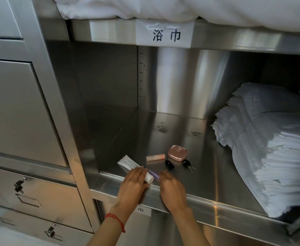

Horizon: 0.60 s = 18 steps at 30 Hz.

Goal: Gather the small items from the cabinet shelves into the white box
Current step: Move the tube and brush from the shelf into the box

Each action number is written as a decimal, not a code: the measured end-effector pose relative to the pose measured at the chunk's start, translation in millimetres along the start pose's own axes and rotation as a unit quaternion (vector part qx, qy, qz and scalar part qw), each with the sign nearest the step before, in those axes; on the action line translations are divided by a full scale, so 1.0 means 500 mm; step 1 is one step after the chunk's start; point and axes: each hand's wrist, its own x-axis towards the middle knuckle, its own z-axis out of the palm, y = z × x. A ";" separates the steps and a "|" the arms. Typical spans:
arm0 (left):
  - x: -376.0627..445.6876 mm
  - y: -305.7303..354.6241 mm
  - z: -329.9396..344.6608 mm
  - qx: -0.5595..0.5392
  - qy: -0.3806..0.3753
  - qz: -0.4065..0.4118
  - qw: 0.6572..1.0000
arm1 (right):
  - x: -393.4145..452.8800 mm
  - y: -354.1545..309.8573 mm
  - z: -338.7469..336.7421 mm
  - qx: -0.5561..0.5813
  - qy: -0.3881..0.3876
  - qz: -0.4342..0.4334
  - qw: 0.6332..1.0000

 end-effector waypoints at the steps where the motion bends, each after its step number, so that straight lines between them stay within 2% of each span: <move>1: -0.003 0.005 -0.004 -0.001 0.003 0.001 1.000 | -0.003 0.002 0.000 -0.001 -0.001 0.000 1.000; 13: -0.032 0.014 0.003 -0.047 -0.020 -0.007 0.999 | -0.042 0.015 -0.015 0.000 0.017 -0.024 1.000; 18: -0.037 0.017 0.004 -0.055 -0.007 0.005 0.998 | -0.055 0.023 -0.025 -0.003 0.022 -0.042 0.999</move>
